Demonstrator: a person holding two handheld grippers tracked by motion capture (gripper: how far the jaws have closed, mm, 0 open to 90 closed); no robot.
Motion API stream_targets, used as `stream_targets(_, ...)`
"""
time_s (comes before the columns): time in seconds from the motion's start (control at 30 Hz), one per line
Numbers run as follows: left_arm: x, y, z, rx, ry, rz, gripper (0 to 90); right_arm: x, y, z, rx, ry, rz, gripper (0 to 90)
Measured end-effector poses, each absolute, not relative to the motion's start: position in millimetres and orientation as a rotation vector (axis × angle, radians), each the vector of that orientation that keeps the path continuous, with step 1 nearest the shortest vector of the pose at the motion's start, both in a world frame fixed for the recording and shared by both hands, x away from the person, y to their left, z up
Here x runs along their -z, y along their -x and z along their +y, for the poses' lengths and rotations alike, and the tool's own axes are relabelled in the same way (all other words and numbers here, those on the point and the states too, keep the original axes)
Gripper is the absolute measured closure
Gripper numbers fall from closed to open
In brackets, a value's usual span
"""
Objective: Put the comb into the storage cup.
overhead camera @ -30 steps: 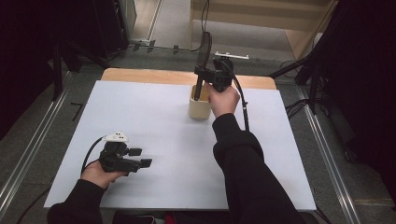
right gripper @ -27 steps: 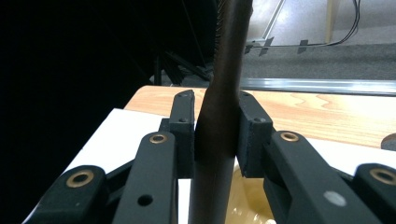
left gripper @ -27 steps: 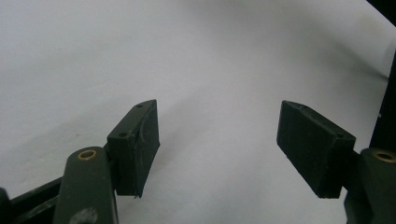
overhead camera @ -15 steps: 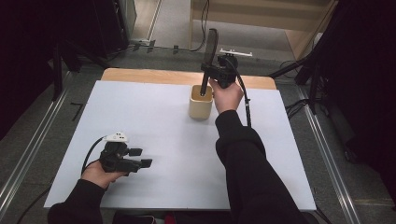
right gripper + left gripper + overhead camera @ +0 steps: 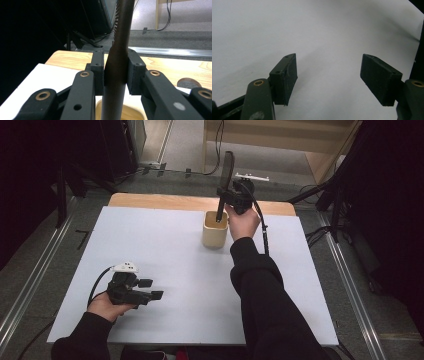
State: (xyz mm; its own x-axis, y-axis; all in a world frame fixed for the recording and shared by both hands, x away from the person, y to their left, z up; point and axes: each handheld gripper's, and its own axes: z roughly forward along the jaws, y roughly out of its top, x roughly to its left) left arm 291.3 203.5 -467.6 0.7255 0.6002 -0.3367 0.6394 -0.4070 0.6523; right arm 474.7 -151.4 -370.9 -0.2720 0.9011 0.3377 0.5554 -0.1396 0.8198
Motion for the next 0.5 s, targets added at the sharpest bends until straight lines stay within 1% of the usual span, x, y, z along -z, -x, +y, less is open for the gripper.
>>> stream_targets(0.5,467.4,-291.3,203.7,0.062,-2.119,0.936,30.3,380.8,-473.4,-145.2,-1.363,-1.621,1.802,70.0)
